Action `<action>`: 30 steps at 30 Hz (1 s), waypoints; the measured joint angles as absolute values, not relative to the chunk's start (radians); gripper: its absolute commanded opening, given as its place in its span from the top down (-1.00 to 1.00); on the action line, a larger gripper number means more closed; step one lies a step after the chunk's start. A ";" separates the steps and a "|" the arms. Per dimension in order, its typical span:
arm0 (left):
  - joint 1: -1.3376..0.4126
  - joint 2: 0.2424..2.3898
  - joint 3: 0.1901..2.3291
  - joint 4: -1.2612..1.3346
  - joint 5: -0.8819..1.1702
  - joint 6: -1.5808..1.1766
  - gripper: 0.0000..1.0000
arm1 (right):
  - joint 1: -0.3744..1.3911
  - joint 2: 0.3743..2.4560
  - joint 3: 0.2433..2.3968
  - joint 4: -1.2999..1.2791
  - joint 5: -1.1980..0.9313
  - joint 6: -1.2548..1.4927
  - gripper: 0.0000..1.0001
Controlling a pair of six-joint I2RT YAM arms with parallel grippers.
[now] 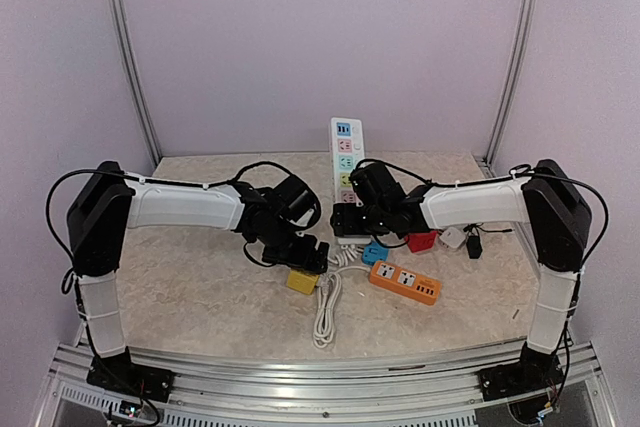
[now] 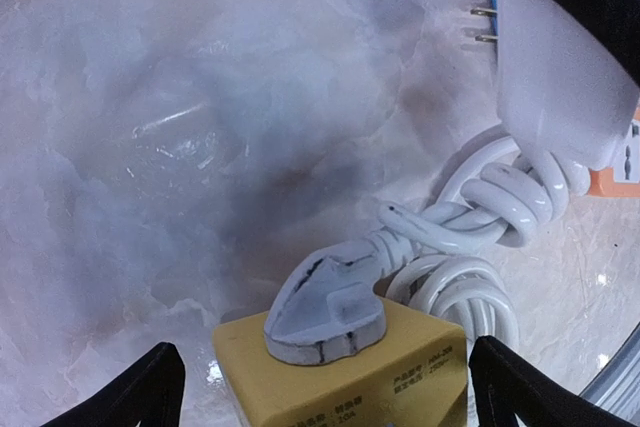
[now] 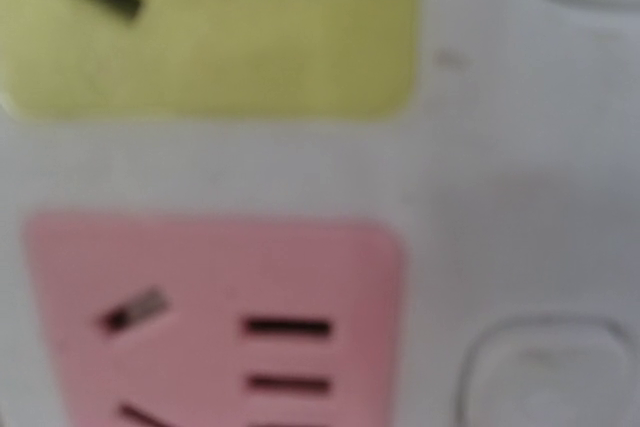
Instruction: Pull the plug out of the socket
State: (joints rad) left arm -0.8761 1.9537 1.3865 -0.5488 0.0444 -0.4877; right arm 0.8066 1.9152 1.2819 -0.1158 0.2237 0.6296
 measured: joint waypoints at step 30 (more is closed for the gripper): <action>-0.839 1.937 1.352 -0.503 0.070 -0.502 0.27 | 0.748 2.083 1.393 -0.134 0.122 0.650 -0.83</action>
State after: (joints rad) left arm -0.8387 1.9369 1.3521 -0.5030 0.0696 -0.5022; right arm 0.7479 2.0827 1.3930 -0.1341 0.1223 0.6498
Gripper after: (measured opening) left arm 0.677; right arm 0.861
